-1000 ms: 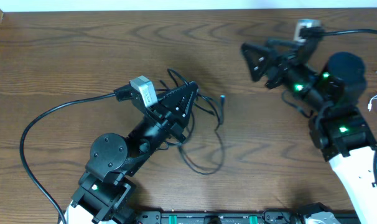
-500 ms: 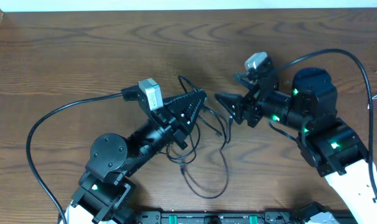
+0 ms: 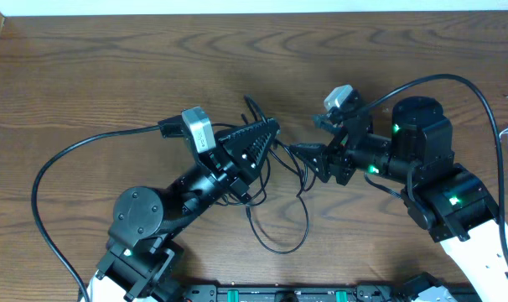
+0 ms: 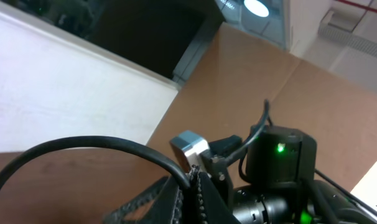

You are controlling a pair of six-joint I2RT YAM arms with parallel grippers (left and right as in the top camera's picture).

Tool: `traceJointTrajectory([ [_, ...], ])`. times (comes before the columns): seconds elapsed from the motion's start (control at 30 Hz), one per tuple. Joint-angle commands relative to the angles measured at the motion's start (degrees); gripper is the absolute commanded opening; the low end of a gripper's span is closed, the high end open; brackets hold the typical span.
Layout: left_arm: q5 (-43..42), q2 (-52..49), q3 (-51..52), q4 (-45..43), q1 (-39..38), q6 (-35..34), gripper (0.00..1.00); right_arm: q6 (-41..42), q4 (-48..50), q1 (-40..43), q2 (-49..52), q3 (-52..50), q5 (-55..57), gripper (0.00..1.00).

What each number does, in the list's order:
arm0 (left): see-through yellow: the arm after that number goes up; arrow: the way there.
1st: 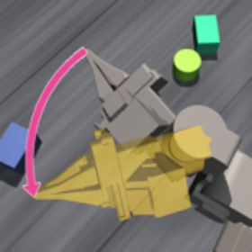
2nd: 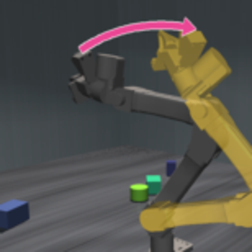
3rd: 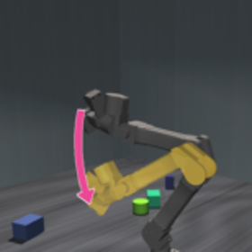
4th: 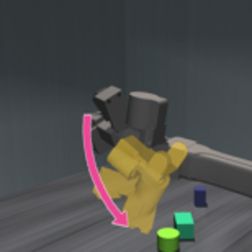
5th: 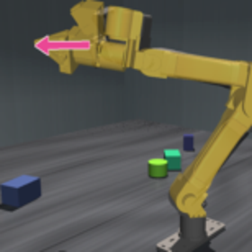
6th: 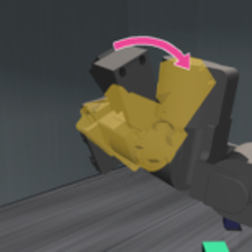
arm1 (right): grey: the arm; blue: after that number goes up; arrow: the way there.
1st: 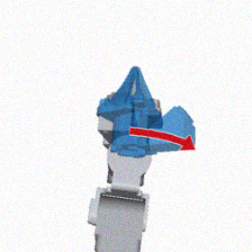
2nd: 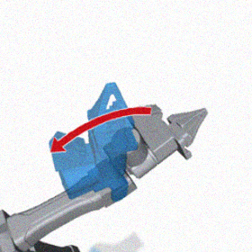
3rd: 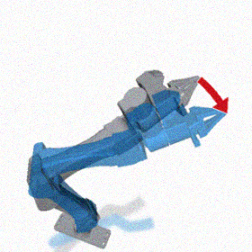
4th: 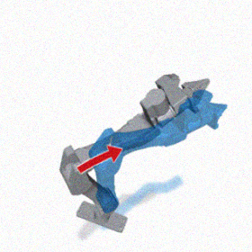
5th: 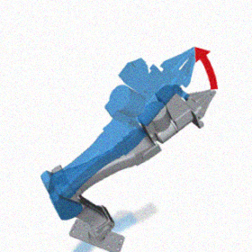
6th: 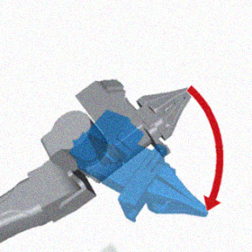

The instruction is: Untangle cables

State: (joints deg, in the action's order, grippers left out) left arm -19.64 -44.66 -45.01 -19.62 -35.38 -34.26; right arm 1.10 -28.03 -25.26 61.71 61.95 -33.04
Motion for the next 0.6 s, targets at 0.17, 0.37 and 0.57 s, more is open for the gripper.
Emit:
traceJointTrajectory([
  [0.17,-0.96,0.61,-0.74,-3.54,-0.07,-2.75,0.08,14.75,0.81,-0.90,-0.76,-2.75,-2.54,0.63],
  [0.37,-0.94,0.61,-0.74,-7.98,-0.07,-2.73,0.08,15.63,3.43,-4.98,-1.11,-5.33,-2.51,0.63],
  [0.57,-3.61,0.59,-0.74,-8.20,-0.07,-4.09,0.08,15.61,4.70,-7.21,-2.34,-5.51,0.11,0.18],
])
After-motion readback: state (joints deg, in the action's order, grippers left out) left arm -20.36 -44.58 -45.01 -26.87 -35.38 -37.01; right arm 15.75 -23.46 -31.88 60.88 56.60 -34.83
